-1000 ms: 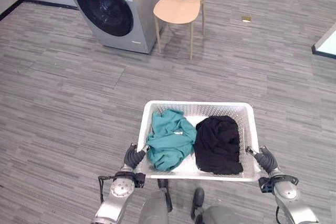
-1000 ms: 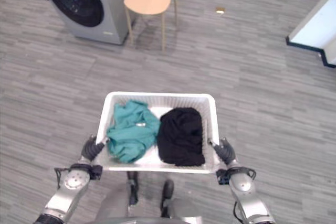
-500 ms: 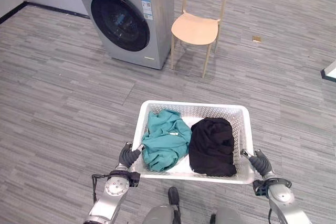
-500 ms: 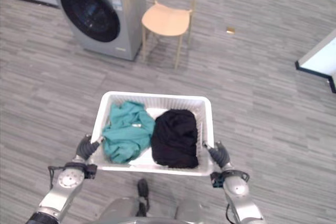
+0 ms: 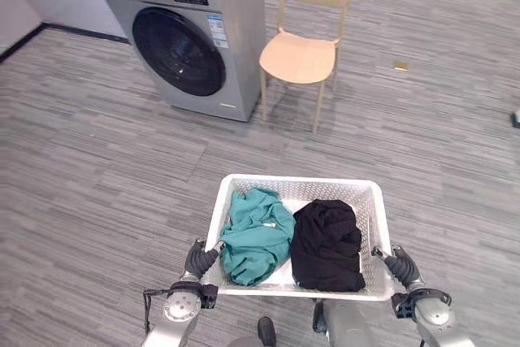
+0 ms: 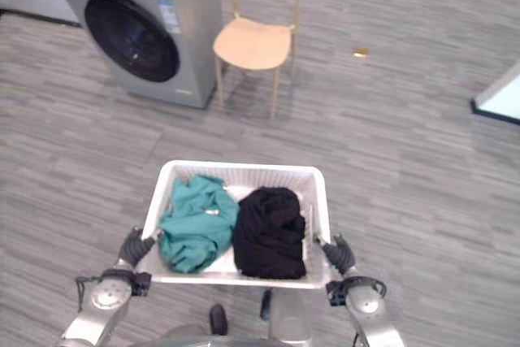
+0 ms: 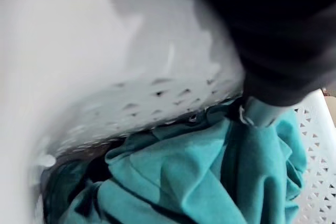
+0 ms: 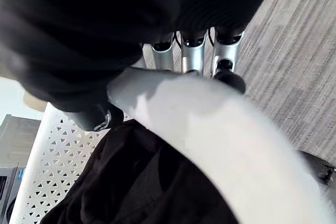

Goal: Grab the laundry basket,head to the washer,open it,put in the laundry and shut it.

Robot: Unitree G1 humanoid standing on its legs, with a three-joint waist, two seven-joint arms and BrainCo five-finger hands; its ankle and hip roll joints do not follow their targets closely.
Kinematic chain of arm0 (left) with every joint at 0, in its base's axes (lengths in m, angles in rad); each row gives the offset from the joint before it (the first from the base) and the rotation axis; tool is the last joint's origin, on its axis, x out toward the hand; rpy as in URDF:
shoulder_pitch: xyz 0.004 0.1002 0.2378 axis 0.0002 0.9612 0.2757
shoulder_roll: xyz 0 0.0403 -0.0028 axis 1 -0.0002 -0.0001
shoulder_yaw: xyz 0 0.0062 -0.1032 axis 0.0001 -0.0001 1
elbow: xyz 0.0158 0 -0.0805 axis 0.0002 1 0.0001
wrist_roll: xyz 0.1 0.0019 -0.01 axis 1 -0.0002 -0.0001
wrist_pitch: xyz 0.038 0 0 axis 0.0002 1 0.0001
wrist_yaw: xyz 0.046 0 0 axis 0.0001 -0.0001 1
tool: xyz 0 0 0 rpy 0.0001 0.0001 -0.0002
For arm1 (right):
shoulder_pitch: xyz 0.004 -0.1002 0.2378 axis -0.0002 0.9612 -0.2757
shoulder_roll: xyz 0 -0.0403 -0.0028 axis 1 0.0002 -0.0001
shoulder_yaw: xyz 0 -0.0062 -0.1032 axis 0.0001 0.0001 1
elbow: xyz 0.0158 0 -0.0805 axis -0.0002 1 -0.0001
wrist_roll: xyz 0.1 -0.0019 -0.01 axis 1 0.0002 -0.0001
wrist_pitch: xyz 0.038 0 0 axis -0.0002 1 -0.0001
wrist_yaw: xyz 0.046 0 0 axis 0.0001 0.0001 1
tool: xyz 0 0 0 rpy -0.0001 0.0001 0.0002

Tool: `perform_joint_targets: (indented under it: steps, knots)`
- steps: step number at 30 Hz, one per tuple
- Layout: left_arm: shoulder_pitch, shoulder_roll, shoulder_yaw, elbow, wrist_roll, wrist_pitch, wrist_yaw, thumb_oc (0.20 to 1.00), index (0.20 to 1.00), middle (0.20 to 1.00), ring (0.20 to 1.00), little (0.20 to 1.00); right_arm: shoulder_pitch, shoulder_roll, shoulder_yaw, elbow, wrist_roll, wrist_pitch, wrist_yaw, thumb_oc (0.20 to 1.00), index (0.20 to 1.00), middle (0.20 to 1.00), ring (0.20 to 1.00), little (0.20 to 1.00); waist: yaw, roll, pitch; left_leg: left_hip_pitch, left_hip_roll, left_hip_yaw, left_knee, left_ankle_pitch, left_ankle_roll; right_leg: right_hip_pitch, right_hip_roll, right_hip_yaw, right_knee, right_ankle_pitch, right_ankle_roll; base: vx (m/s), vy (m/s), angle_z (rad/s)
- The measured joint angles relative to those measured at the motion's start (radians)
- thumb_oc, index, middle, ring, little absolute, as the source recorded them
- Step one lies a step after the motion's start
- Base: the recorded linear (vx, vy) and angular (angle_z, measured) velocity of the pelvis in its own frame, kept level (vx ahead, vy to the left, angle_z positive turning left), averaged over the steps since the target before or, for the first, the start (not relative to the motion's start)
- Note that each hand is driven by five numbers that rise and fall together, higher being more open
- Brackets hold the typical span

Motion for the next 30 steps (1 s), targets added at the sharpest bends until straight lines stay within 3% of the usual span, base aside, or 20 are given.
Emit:
perform_joint_targets:
  steps: [1,4,5,6,7,8,9,10,12,13,14,15,16,18,20,22,23,26,29,30]
  knots:
    - [-0.003,0.0,-0.001,0.0,0.0,0.0,0.0,0.2,0.2,0.2,0.2,0.2,-0.004,-0.001,-0.001,0.0,0.0,0.0,0.0,0.2,0.2,0.2,0.2,0.2,-0.002,0.008,-0.001,0.005,0.02,-0.019,0.009,-0.007,-0.01,0.012,0.021,0.01,0.011,-0.001,-0.006,0.25,-0.124,0.92]
    - [-0.005,0.0,0.0,-0.004,0.0,-0.001,0.0,0.2,0.2,0.2,0.2,0.2,-0.034,-0.006,-0.01,-0.004,0.0,-0.003,0.0,0.2,0.2,0.2,0.2,0.2,0.003,0.008,-0.004,0.003,0.05,-0.016,0.08,-0.013,-0.031,0.039,0.053,-0.008,0.034,0.01,-0.119,0.29,-0.164,0.36]
    - [-0.006,-0.009,-0.001,-0.008,0.0,-0.003,0.0,0.2,0.2,0.2,0.2,0.2,-0.062,-0.009,-0.009,0.003,0.0,-0.007,-0.001,0.2,0.2,0.2,0.2,0.2,0.013,0.015,-0.002,-0.004,0.07,-0.005,0.11,-0.006,-0.065,0.047,0.06,-0.015,0.043,-0.032,-0.13,0.44,-0.253,0.33]
    - [-0.03,-0.009,-0.012,0.004,0.0,-0.002,0.001,0.2,0.2,0.2,0.2,0.2,-0.07,0.004,-0.032,0.03,0.001,-0.012,0.002,0.2,0.2,0.2,0.2,0.2,0.001,0.007,0.003,-0.072,0.08,0.001,0.265,-0.033,-0.108,0.066,0.056,-0.031,0.04,-0.066,-0.141,0.15,-0.062,0.53]
    - [-0.055,-0.01,-0.019,0.002,0.0,-0.001,0.003,0.2,0.2,0.2,0.2,0.2,-0.055,0.013,-0.053,0.028,0.002,-0.011,0.004,0.2,0.2,0.2,0.2,0.2,0.004,0.0,0.002,-0.167,0.092,0.031,0.457,-0.024,-0.113,0.097,0.051,-0.05,0.016,-0.074,-0.149,0.22,-0.066,0.52]
    - [-0.046,-0.011,-0.018,0.002,0.0,-0.002,0.003,0.2,0.2,0.2,0.2,0.2,-0.054,-0.003,-0.041,0.027,0.007,-0.013,0.004,0.2,0.2,0.2,0.2,0.2,0.016,-0.008,0.0,-0.187,0.096,0.038,0.537,0.007,-0.119,0.123,0.051,-0.04,0.002,-0.08,-0.159,0.27,-0.046,0.06]
    - [-0.035,-0.012,-0.022,-0.001,0.0,-0.002,0.003,0.2,0.2,0.2,0.2,0.2,-0.051,-0.023,-0.036,0.014,0.009,-0.019,0.006,0.2,0.2,0.2,0.2,0.2,0.036,-0.015,-0.001,-0.23,0.099,0.028,0.588,-0.025,-0.107,0.156,0.054,-0.019,-0.03,-0.084,-0.169,0.32,-0.011,-0.22]
    - [-0.029,-0.014,-0.021,-0.007,0.0,-0.002,0.003,0.2,0.2,0.2,0.2,0.2,-0.048,-0.024,-0.038,0.002,0.009,-0.019,0.003,0.2,0.2,0.2,0.2,0.2,0.041,-0.009,-0.015,-0.255,0.092,0.033,0.54,-0.055,-0.1,0.161,0.054,-0.015,-0.046,-0.085,-0.171,0.26,-0.002,-0.24]
    - [-0.035,-0.018,-0.02,-0.008,0.0,-0.003,0.003,0.2,0.2,0.2,0.2,0.2,-0.046,-0.031,-0.04,-0.01,0.009,-0.019,-0.003,0.2,0.2,0.2,0.2,0.2,0.042,-0.009,-0.013,-0.281,0.085,0.057,0.415,-0.054,-0.092,0.181,0.056,-0.012,-0.064,-0.082,-0.176,0.23,0.033,-0.03]
    - [-0.035,-0.019,-0.021,-0.007,0.0,-0.003,0.003,0.2,0.2,0.2,0.2,0.2,-0.042,-0.033,-0.04,-0.01,0.009,-0.018,-0.003,0.2,0.2,0.2,0.2,0.2,0.048,-0.013,-0.011,-0.286,0.076,0.079,0.288,-0.027,-0.068,0.206,0.056,-0.014,-0.084,-0.075,-0.17,0.36,0.061,-0.01]
    - [-0.035,-0.021,-0.02,-0.005,0.0,-0.003,0.003,0.2,0.2,0.2,0.2,0.2,-0.042,-0.03,-0.039,-0.006,0.009,-0.018,-0.006,0.2,0.2,0.2,0.2,0.2,0.053,-0.021,-0.004,-0.327,0.078,0.082,0.188,0.04,-0.078,0.231,0.066,-0.014,-0.092,-0.103,-0.177,0.65,0.126,-0.09]
    - [-0.035,-0.022,-0.021,-0.002,0.0,-0.003,0.003,0.2,0.2,0.2,0.2,0.2,-0.043,-0.029,-0.038,-0.002,0.009,-0.018,-0.007,0.2,0.2,0.2,0.2,0.2,0.06,-0.005,0.003,-0.394,0.098,0.082,0.062,0.156,-0.085,0.273,0.096,-0.016,-0.093,-0.141,-0.174,0.61,0.146,-0.02]
    - [-0.035,-0.023,-0.021,0.005,0.0,-0.003,0.002,0.2,0.2,0.2,0.2,0.2,-0.043,-0.026,-0.037,0.004,0.009,-0.019,-0.007,0.2,0.2,0.2,0.2,0.2,0.06,-0.003,0.005,-0.41,0.109,0.078,0.031,0.171,-0.096,0.292,0.106,-0.017,-0.093,-0.163,-0.168,0.51,0.122,-0.08]
    - [-0.035,-0.023,-0.021,0.014,0.0,0.001,0.002,0.2,0.2,0.2,0.2,0.2,-0.041,-0.018,-0.035,0.011,0.008,-0.018,-0.009,0.2,0.2,0.2,0.2,0.2,0.075,-0.002,0.009,-0.416,0.117,0.082,-0.023,0.181,-0.085,0.327,0.116,-0.007,-0.092,-0.185,-0.164,0.28,0.095,-0.19]
    - [-0.032,-0.023,-0.024,0.014,0.0,0.004,0.001,0.2,0.2,0.2,0.2,0.2,-0.03,-0.018,-0.035,0.011,0.008,-0.018,-0.009,0.2,0.2,0.2,0.2,0.2,0.092,-0.001,0.008,-0.43,0.115,0.08,0.005,0.192,-0.08,0.37,0.11,0.015,-0.086,-0.208,-0.152,0.46,0.197,-0.4]
    - [-0.029,-0.023,-0.025,0.014,0.0,0.006,0.001,0.2,0.2,0.2,0.2,0.2,-0.021,-0.016,-0.034,0.011,0.008,-0.018,-0.007,0.2,0.2,0.2,0.2,0.2,0.104,0.006,0.002,-0.39,0.108,0.076,0.036,0.192,-0.075,0.424,0.087,0.06,-0.08,-0.266,-0.106,0.51,0.291,-0.61]
    - [-0.032,-0.017,-0.013,0.015,0.0,0.006,0.001,0.2,0.2,0.2,0.2,0.2,-0.023,0.003,-0.029,0.011,0.008,-0.017,-0.009,0.2,0.2,0.2,0.2,0.2,0.106,-0.02,-0.002,-0.365,0.066,0.087,0.074,0.243,-0.029,0.443,0.033,0.083,-0.043,-0.297,-0.063,0.51,0.332,-0.73]
    - [-0.045,0.015,-0.008,0.008,0.0,0.006,-0.002,0.2,0.2,0.2,0.2,0.2,-0.024,0.01,-0.019,-0.008,0.001,-0.012,-0.008,0.2,0.2,0.2,0.2,0.2,0.101,-0.035,-0.009,-0.306,0.01,0.132,0.104,0.191,0.05,0.375,-0.049,0.102,0.195,-0.314,-0.035,0.34,0.225,-0.47]
    - [-0.078,0.066,-0.006,-0.012,-0.001,0.003,-0.004,0.2,0.2,0.2,0.2,0.2,-0.038,0.038,-0.019,-0.032,-0.002,-0.012,-0.009,0.2,0.2,0.2,0.2,0.2,0.088,-0.054,-0.027,-0.249,-0.037,0.135,0.082,0.161,0.075,0.204,-0.105,0.15,0.501,-0.324,-0.011,0.29,0.153,-0.14]
    - [-0.092,0.07,-0.001,-0.015,-0.002,0.003,-0.004,0.2,0.2,0.2,0.2,0.2,-0.047,0.04,-0.018,-0.032,-0.002,-0.012,-0.008,0.2,0.2,0.2,0.2,0.2,0.079,-0.054,-0.027,-0.224,-0.039,0.134,0.061,0.145,0.088,0.156,-0.103,0.148,0.523,-0.337,0.003,0.38,0.164,-0.37]
